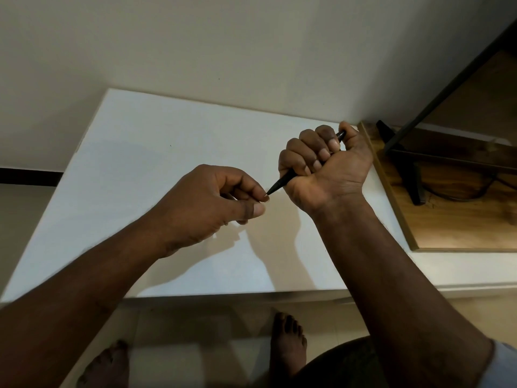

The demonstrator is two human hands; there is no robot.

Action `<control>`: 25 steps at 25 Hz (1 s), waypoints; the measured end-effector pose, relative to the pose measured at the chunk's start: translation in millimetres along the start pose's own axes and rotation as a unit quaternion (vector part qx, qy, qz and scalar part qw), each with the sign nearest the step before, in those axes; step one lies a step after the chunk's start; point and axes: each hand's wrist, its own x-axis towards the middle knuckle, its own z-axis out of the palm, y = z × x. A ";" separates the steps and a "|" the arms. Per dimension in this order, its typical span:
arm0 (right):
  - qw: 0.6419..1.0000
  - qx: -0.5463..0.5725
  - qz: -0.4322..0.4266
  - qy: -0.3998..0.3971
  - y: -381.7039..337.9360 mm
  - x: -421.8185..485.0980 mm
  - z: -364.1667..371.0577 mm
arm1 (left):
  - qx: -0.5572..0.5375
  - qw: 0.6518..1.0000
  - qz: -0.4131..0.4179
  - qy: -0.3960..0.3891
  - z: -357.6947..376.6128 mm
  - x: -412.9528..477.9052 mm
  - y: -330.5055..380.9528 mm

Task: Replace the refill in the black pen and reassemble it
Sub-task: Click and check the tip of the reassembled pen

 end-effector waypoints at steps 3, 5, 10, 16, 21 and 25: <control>1.000 -0.004 -0.002 0.002 0.5 -0.6 0.4 | 0.001 1.000 0.002 -0.003 0.2 0.1 -0.1; 1.000 -0.007 0.000 0.002 0.6 -1.0 0.4 | 0.004 1.000 0.003 -0.003 -0.1 -0.1 0.1; 1.000 -0.013 -0.001 -0.005 0.9 -0.6 0.6 | 0.003 1.000 0.006 -0.001 -0.4 -0.4 0.6; 1.000 -0.016 -0.008 -0.007 0.5 -0.2 2.0 | 0.002 1.000 0.005 -0.006 -0.6 -0.2 1.1; 1.000 -0.027 -0.014 -0.006 0.4 0.5 1.1 | -0.004 1.000 0.009 -0.007 -1.7 -1.2 1.6; 0.999 -0.027 -0.023 -0.006 -0.3 1.1 1.5 | 0.000 1.000 0.006 -0.006 -0.8 -0.6 1.6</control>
